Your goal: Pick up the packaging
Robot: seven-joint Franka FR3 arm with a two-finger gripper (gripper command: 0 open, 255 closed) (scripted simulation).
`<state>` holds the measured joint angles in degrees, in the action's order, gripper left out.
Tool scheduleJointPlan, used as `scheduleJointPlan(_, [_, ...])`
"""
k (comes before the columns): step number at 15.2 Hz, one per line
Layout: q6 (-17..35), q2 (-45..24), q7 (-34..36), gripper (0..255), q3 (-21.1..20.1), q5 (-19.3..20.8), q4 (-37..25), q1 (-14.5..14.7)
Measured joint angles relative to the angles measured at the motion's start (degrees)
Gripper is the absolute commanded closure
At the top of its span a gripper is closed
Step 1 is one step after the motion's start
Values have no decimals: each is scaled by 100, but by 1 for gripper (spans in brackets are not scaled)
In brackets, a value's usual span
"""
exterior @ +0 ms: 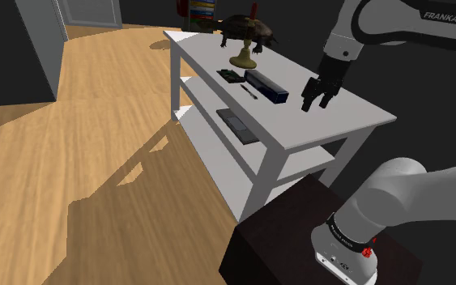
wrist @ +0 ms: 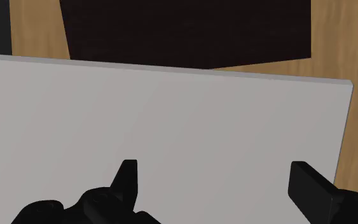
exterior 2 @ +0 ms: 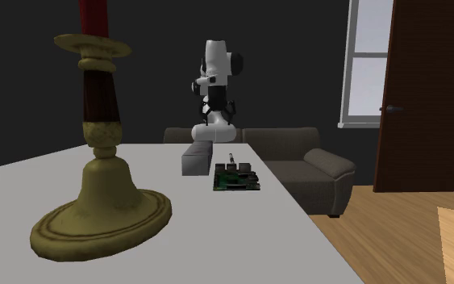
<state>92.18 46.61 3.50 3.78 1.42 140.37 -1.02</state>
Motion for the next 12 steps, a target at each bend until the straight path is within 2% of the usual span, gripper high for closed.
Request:
scheduleJointPlan(3, [142,-273,-103,0,69,45,-146,5])
scheduleJointPlan(12, [951,-2152,-852,0,517,192,-1318,71])
